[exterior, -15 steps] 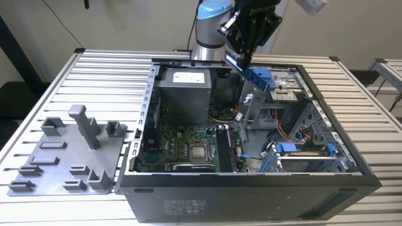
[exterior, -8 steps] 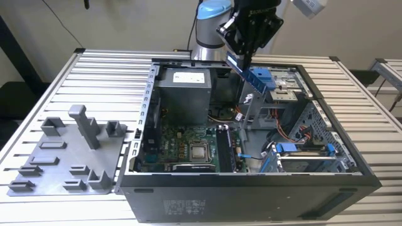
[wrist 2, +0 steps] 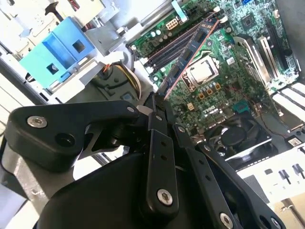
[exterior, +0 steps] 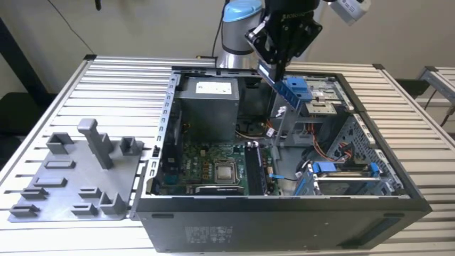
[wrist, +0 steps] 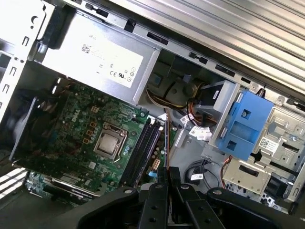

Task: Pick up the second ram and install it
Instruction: 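Insert the second ram into the second slot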

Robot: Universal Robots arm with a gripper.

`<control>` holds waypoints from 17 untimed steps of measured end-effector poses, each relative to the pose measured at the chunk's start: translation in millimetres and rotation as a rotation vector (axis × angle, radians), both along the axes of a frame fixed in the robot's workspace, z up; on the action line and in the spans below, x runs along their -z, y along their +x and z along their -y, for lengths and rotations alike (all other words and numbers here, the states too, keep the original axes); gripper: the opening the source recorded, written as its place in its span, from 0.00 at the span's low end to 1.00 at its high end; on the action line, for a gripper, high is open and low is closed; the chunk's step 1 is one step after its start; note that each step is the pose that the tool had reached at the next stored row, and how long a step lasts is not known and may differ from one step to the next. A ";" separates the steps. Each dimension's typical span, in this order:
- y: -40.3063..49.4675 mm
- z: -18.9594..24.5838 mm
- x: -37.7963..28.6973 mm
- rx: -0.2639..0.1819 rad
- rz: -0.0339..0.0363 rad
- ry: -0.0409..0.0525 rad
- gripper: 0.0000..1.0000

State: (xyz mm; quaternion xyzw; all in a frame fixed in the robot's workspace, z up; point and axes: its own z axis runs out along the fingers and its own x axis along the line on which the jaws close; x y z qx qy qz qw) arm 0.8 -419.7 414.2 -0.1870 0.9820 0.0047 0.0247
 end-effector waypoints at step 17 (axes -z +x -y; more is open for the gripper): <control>6.9 3.2 5.4 0.104 -0.0427 -0.0083 0.13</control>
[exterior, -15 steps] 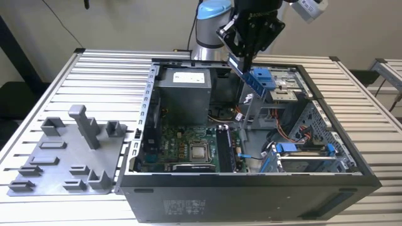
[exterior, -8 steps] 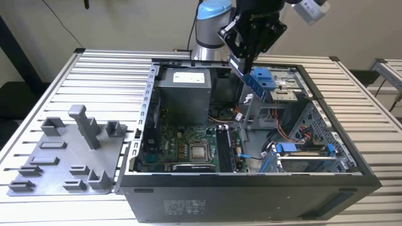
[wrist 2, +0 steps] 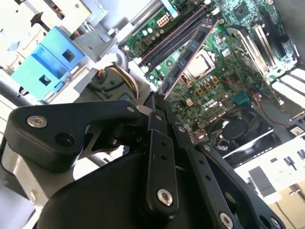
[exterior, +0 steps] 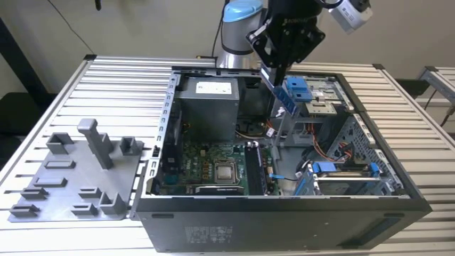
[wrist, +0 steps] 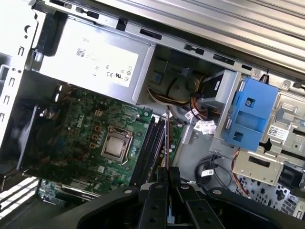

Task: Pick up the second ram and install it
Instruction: 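Insert the second ram into the second slot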

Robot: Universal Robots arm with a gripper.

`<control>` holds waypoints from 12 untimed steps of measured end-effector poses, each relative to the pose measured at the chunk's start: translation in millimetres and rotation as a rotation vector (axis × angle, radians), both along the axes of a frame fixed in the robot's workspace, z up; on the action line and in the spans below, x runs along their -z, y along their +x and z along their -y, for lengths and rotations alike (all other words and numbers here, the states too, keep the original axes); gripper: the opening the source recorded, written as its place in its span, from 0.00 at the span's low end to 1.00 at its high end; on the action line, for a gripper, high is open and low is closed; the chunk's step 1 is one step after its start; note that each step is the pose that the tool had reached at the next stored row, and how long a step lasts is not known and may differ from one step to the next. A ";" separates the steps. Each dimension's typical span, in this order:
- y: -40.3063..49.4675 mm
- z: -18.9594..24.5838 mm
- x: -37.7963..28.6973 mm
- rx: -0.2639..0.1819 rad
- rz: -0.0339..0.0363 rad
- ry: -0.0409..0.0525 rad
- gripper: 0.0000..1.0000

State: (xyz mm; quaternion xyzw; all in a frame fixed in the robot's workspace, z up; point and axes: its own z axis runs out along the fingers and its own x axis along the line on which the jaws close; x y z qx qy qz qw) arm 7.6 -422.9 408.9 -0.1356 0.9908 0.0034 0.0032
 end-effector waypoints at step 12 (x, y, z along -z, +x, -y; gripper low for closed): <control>0.0 2.7 5.5 0.137 0.0000 0.0001 0.13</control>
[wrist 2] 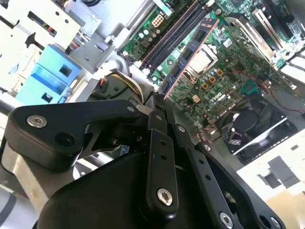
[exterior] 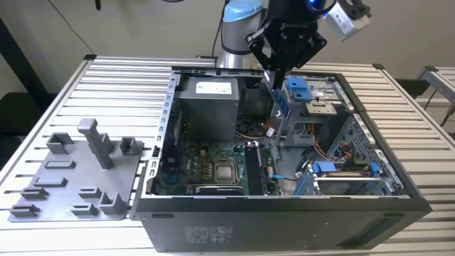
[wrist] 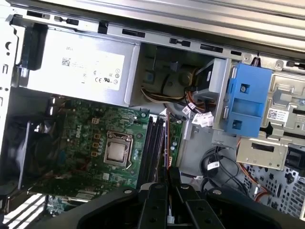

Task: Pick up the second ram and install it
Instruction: 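Insert the second ram into the second slot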

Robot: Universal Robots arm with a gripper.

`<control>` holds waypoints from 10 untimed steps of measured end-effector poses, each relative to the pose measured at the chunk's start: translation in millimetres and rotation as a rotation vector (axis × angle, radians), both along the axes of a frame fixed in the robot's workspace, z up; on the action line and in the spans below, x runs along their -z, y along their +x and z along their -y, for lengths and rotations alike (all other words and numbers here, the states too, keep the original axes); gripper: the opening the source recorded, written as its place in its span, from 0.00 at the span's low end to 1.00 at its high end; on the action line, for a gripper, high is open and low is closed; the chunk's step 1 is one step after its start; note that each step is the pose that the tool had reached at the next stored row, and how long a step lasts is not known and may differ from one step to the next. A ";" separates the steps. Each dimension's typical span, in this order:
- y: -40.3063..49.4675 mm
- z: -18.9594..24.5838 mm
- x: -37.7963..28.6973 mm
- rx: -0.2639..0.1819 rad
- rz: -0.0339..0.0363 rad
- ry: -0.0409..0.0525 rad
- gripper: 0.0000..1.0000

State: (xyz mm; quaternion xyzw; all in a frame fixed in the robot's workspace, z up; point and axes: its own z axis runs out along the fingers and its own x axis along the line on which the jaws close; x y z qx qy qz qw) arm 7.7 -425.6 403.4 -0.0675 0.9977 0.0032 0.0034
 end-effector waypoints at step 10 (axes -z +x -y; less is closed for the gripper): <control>0.0 1.3 4.4 0.109 0.0000 -0.0001 0.13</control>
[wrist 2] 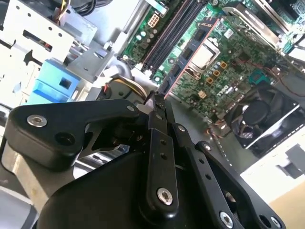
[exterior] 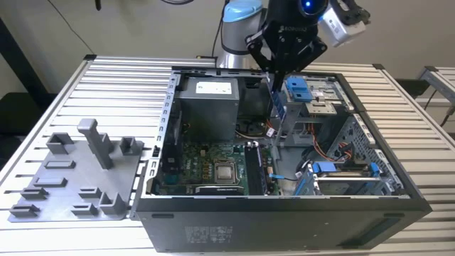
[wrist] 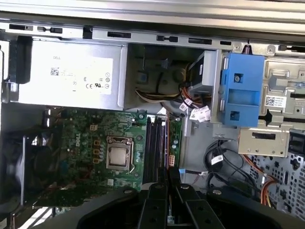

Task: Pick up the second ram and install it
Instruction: 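Insert the second ram into the second slot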

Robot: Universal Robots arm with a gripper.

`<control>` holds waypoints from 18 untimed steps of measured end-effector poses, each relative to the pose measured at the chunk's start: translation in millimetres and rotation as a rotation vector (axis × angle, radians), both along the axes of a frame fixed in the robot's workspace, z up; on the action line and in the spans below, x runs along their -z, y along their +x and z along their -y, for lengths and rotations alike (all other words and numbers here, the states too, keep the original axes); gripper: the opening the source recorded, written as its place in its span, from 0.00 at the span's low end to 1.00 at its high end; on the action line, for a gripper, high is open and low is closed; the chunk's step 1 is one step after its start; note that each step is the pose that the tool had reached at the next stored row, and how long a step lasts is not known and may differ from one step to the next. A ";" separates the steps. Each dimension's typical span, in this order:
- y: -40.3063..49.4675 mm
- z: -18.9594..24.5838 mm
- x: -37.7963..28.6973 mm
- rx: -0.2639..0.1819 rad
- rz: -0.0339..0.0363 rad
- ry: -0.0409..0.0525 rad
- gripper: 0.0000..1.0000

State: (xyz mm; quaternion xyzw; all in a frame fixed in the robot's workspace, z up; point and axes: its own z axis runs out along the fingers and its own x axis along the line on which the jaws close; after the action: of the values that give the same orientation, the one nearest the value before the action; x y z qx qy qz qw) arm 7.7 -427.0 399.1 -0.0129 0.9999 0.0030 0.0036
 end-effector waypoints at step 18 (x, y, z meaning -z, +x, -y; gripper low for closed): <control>1.1 1.0 6.1 0.159 0.0000 -0.0001 0.13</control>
State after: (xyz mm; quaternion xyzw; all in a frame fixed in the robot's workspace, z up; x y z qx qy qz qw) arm 8.8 -428.0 393.0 0.0664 0.9978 0.0026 0.0038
